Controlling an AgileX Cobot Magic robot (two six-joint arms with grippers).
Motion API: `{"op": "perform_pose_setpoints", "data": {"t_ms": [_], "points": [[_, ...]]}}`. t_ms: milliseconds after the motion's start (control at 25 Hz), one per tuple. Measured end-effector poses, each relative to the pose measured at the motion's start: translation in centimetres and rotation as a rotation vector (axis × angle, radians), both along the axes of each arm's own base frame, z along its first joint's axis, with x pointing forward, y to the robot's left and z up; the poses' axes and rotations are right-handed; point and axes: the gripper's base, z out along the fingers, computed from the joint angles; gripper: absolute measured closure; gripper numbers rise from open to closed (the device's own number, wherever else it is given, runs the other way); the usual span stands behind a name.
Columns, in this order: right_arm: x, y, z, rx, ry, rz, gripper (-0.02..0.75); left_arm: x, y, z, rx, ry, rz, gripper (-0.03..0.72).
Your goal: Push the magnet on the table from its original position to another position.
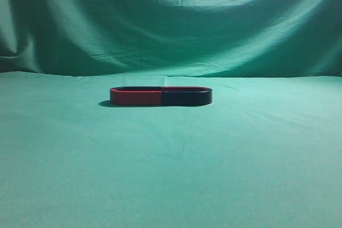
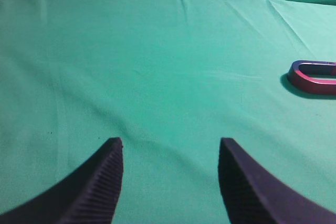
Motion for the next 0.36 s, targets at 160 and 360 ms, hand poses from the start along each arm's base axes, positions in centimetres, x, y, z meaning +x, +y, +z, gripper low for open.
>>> {"op": "perform_pose_setpoints", "data": {"t_ms": [160,360], "points": [[0.00,0.00,0.00,-0.002,0.000,0.001,0.738,0.00,0.00,0.00,0.000,0.000,0.000,0.316],[0.00,0.00,0.00,-0.002,0.000,0.001,0.738,0.00,0.00,0.00,0.000,0.000,0.000,0.316]]}}
